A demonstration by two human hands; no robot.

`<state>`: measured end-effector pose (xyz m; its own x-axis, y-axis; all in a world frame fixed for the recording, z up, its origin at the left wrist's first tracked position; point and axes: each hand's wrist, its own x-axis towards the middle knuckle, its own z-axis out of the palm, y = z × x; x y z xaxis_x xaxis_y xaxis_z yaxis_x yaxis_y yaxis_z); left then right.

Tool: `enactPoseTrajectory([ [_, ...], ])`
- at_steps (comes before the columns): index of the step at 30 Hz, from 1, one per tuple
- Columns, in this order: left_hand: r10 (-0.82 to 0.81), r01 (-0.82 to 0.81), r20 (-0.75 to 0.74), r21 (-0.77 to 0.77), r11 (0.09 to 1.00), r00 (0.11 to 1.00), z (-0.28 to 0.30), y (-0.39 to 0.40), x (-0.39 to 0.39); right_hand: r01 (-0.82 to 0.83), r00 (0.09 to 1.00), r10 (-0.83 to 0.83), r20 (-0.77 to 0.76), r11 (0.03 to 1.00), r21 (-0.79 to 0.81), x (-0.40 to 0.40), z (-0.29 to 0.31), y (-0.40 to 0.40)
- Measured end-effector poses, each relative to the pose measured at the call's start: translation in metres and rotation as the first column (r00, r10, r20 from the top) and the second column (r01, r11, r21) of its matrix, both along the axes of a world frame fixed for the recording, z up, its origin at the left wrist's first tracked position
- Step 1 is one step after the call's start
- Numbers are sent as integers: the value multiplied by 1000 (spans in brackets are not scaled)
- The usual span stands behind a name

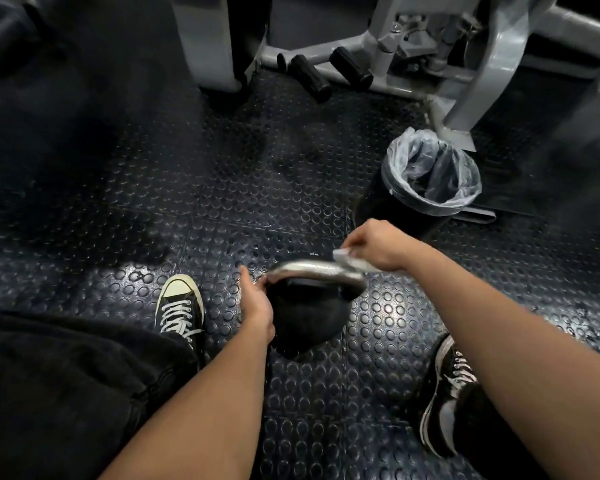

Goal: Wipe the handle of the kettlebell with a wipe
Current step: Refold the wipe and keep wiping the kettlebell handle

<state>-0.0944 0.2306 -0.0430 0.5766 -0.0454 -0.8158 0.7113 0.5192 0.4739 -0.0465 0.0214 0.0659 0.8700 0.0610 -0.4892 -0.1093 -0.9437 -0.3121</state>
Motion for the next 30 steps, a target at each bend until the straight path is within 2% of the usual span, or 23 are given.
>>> enactPoseTrajectory([
  [3,22,-22,-10,10,1000,1000,0,0,1,-202,971,176,-162,966,-159,13,-4,12],
  [6,16,-16,-17,15,1000,1000,-1,0,1,-261,955,225,-193,948,-184,19,4,20],
  [11,22,-22,-1,15,1000,1000,-1,0,0,-239,969,218,-118,950,-202,15,12,10],
  [14,11,-11,-1,23,1000,1000,1,0,0,-223,972,199,-127,950,-216,11,4,7],
  [19,-12,11,7,30,999,1000,4,1,-2,-236,972,229,-59,957,-167,8,7,14],
  [23,-19,18,6,39,999,1000,1,2,-1,-197,980,185,-74,959,-206,8,3,6],
  [30,4,-4,-4,39,999,1000,1,1,-1,-241,971,238,-41,948,-209,5,6,12],
])
